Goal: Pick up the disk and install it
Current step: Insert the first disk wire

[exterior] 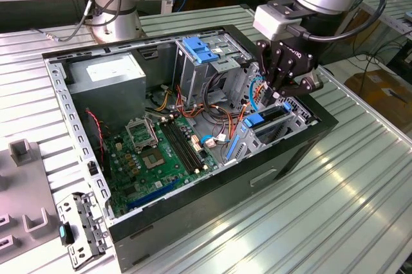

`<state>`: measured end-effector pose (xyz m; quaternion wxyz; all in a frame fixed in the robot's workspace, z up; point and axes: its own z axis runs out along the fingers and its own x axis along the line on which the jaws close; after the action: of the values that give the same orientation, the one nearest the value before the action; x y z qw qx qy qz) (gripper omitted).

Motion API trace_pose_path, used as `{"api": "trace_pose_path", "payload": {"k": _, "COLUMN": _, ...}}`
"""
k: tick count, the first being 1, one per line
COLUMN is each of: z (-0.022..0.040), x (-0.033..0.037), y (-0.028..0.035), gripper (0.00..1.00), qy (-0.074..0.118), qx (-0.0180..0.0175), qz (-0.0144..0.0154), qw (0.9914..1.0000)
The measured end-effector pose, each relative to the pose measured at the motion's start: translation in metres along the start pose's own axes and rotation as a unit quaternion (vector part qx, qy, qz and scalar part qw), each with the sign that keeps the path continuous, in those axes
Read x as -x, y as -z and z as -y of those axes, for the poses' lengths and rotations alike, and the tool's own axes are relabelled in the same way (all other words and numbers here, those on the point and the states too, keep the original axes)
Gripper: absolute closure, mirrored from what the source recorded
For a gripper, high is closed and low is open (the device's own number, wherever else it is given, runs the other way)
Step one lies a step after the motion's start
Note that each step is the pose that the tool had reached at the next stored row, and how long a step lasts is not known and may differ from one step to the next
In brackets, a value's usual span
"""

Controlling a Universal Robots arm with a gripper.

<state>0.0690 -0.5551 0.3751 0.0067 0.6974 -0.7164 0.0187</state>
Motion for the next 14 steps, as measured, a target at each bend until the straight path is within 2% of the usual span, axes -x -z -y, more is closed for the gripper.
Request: {"api": "trace_pose_path", "payload": {"k": 14, "z": 0.007, "x": 0.0002, "y": -0.0001, "gripper": 0.89, "qy": 0.0, "qx": 0.0, "qz": 0.0, "qw": 1.0}}
